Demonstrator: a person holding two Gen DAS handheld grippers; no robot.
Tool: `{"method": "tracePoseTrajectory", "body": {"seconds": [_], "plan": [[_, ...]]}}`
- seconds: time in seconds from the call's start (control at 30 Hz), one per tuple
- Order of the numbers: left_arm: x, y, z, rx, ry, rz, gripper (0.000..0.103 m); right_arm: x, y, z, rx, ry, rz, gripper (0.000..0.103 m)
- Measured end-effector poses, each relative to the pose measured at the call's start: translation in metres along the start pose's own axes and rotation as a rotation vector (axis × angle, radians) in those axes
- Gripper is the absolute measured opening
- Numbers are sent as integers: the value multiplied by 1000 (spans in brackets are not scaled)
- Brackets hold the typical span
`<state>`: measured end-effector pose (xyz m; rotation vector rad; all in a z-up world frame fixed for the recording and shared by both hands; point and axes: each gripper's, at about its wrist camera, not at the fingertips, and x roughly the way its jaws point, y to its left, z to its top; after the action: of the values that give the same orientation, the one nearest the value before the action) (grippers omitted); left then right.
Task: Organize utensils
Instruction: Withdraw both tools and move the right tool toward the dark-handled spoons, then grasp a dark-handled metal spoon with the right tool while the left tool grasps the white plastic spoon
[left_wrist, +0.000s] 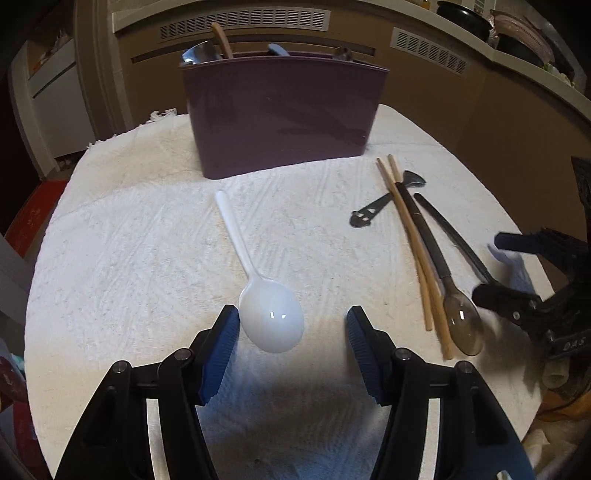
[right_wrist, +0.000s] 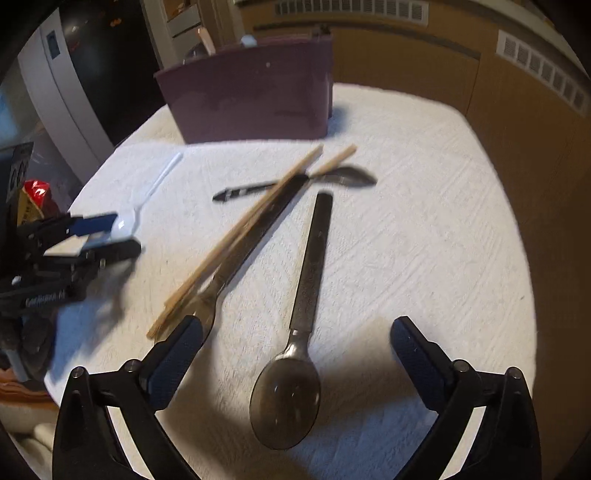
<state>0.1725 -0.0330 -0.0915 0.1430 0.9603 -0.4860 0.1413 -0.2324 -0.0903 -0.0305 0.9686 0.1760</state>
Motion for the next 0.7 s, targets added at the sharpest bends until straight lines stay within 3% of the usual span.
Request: {"method": "tracePoseTrajectory", "body": {"seconds": [0.07,0.17,0.33,0.53,0.7], "plan": [[-1,-1,-2,-4,-3,-22,58,-9,7,10,-34,-53,-28,92],[-3,8,-4,-40,-15,-29,58,-12,16,37,-79,-98,-42,74],[-7,32,-7,-123,-51,-25,60,21,14,90,-20,-49,27,25],[-10,42,-9,-164,-78,-81,65,68,17,105,39,39,-96,20],[-10,45,-7,-183,-77,-105,66,72,32,102,-11,44,-90,18]]}}
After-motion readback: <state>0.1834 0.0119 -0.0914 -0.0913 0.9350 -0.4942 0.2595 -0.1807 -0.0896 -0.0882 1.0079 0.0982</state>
